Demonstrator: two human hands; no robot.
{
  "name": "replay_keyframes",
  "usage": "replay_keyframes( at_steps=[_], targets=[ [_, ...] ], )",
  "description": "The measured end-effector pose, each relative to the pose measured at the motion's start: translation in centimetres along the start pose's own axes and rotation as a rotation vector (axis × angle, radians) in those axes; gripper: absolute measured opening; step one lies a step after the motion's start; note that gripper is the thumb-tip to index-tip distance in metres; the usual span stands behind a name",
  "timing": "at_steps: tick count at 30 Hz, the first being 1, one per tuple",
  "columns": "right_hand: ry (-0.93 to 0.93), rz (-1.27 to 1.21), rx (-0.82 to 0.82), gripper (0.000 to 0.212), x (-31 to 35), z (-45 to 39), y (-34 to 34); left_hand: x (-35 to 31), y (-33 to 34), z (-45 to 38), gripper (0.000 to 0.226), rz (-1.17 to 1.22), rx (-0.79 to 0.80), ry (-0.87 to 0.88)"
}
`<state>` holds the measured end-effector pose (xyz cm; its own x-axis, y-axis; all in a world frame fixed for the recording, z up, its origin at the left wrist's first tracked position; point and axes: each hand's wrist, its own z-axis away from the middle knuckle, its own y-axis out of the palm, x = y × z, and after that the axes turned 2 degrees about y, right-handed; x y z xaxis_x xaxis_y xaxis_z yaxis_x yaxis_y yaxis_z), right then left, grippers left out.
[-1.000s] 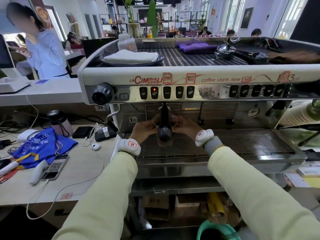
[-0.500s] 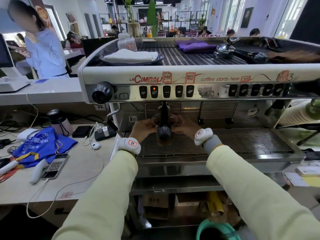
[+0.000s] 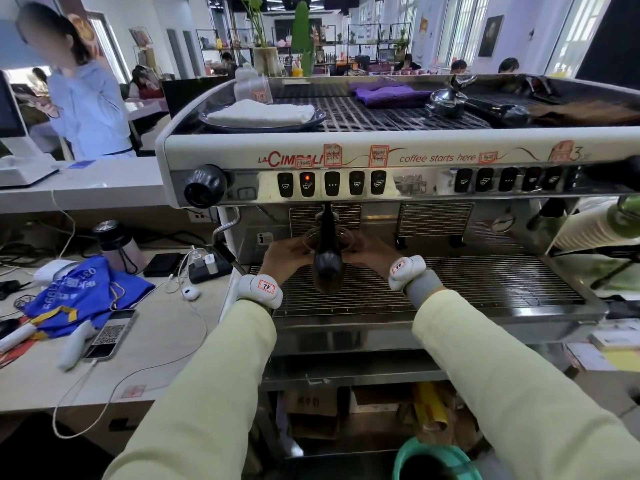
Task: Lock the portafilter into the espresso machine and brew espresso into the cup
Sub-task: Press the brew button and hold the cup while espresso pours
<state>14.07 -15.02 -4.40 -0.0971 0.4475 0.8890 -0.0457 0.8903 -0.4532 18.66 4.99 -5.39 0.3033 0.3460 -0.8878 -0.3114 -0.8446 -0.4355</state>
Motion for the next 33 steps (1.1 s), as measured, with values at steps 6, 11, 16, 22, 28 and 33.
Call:
replay_keyframes(
  at_steps=[6,11,16,22,28,33],
  targets=[
    [-0.017,-0.006,-0.042,0.020,0.2,0.1,0.2,-0.2,0.1,0.0,0.033,-0.017,-0.077,0.019],
    [-0.010,0.011,-0.032,0.029,-0.1,-0.3,0.4,-0.2,0.0,0.1,0.032,-0.081,-0.066,0.032],
    [-0.003,0.008,-0.036,0.038,-0.6,0.0,0.4,-0.2,-0.1,0.0,0.030,-0.094,-0.074,0.000],
    [0.008,0.067,-0.021,0.031,-0.1,-0.3,0.3,0.6,-0.5,0.2,0.029,-0.024,-0.101,-0.012],
    [0.032,0.016,-0.046,0.030,-0.6,0.0,0.2,0.1,-0.1,0.3,0.027,0.022,-0.094,0.001],
    [0.083,0.039,-0.061,0.019,0.2,-0.7,1.0,0.0,-0.1,0.1,0.027,-0.079,-0.096,0.022]
  ],
)
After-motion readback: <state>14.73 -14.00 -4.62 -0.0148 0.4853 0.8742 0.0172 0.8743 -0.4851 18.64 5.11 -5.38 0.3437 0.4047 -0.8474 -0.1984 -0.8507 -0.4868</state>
